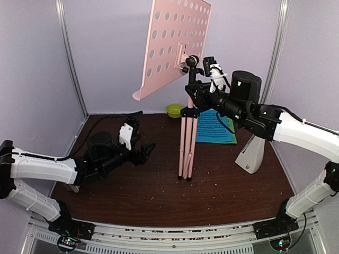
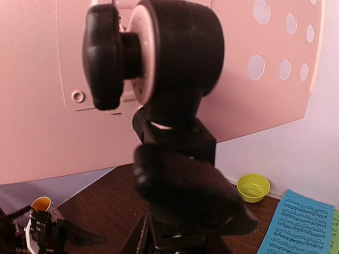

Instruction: Set up the instrument practice props

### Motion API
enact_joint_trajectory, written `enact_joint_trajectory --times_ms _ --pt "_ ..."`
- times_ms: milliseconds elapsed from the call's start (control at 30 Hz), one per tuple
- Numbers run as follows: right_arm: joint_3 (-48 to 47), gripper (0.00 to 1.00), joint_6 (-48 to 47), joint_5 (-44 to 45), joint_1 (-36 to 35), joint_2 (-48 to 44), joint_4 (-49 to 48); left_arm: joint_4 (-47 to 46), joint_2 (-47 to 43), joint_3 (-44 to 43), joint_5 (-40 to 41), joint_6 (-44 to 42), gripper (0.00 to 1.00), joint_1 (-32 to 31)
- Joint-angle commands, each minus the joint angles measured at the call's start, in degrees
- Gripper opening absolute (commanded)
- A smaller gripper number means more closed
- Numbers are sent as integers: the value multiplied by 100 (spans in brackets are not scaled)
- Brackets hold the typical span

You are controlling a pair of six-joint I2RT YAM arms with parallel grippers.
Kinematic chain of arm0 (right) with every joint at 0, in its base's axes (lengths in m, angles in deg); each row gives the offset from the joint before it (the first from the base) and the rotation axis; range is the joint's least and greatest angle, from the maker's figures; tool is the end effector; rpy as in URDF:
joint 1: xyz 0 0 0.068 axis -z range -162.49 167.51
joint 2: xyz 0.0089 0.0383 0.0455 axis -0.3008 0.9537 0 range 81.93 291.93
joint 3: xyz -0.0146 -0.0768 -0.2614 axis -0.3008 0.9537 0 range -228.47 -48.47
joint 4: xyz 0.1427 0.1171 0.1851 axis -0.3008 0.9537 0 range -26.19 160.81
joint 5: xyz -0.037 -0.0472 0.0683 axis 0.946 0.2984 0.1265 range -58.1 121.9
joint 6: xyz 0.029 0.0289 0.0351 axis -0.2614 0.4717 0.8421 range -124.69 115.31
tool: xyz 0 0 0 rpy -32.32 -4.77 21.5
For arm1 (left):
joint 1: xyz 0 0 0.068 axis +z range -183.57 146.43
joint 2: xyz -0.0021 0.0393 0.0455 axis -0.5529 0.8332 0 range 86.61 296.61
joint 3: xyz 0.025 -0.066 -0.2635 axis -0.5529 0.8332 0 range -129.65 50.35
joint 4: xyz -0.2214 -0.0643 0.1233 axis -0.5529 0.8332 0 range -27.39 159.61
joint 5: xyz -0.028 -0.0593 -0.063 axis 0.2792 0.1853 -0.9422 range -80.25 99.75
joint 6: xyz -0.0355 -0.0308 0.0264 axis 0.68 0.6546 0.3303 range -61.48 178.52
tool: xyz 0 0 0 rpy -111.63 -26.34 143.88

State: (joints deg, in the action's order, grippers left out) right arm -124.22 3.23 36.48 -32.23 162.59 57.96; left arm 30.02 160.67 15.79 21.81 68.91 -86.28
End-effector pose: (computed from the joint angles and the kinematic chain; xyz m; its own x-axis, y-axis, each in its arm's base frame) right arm 0.2193 0.2544 0.4145 -0.0873 0.1095 -0.9901 -0.7037 0.6967 0.1391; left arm 0.1772 -0.2205 0.2448 -0.1894 -0.0426 -0.9810 0.6285 0.7623 -0.1544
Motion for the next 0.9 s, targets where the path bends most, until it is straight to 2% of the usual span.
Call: enact_joint_trajectory --times_ms 0,133,300,567,667,867 --pt "-144 0 96 365 9 -613 -2237 -860 518 -398 456 -356 71 -444" --pt "-29 0 94 583 -25 -581 -2501 -844 1007 -828 634 -452 69 -792" --pt "62 0 77 870 -141 -525 -2734 -735 1598 -1445 1379 -556 66 -1132" --pt "95 0 -101 1252 -355 -507 -2852 -242 2305 -2283 2142 -521 58 -1198" --pt "123 0 -140 1368 -407 -523 -2880 -144 2431 -2445 2172 -537 57 -1198" --pt "148 0 -182 1444 -490 -537 -2913 445 2740 -2844 2765 -236 46 -1197"
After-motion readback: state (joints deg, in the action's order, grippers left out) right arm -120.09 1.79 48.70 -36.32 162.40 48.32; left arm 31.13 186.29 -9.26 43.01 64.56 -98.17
